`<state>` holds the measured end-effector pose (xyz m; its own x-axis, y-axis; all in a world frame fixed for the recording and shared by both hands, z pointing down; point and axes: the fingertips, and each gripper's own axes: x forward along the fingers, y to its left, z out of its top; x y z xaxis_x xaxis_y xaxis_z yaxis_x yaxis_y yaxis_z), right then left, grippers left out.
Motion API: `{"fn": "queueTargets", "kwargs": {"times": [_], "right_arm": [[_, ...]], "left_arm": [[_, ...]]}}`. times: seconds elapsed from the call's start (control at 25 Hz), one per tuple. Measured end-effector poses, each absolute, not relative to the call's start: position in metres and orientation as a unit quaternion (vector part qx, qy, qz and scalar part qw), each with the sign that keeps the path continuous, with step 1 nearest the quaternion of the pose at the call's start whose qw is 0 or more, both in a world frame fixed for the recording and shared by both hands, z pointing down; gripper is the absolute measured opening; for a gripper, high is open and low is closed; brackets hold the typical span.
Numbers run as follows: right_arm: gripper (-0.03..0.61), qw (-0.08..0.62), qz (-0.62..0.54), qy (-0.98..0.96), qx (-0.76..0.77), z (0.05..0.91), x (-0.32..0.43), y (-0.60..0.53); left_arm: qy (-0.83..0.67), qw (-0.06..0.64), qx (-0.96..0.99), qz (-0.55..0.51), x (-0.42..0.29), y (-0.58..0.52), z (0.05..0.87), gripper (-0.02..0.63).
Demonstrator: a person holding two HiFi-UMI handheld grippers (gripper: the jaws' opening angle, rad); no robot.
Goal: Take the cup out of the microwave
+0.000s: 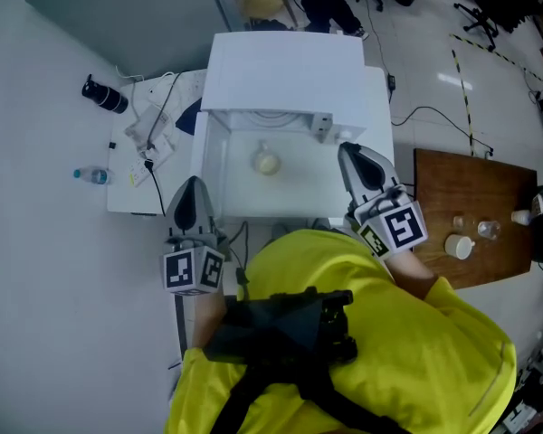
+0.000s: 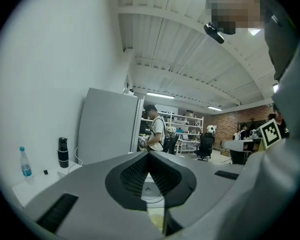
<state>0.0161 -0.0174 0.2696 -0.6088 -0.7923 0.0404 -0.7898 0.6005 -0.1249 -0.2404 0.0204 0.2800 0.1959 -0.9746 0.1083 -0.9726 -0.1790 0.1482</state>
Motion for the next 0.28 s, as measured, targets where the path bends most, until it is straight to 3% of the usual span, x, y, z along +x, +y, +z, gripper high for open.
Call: {"fn": "queueTargets", "kwargs": {"times": [0.28], "right_arm": [[0.003, 0.012, -0.062, 0.890, -0.452, 0.2712, 0.0154, -0.0163]], "left_arm": [[-0.631, 0.086, 0.771, -0.017, -0.2421, 0.0226, 0.2801, -0.005]]}}
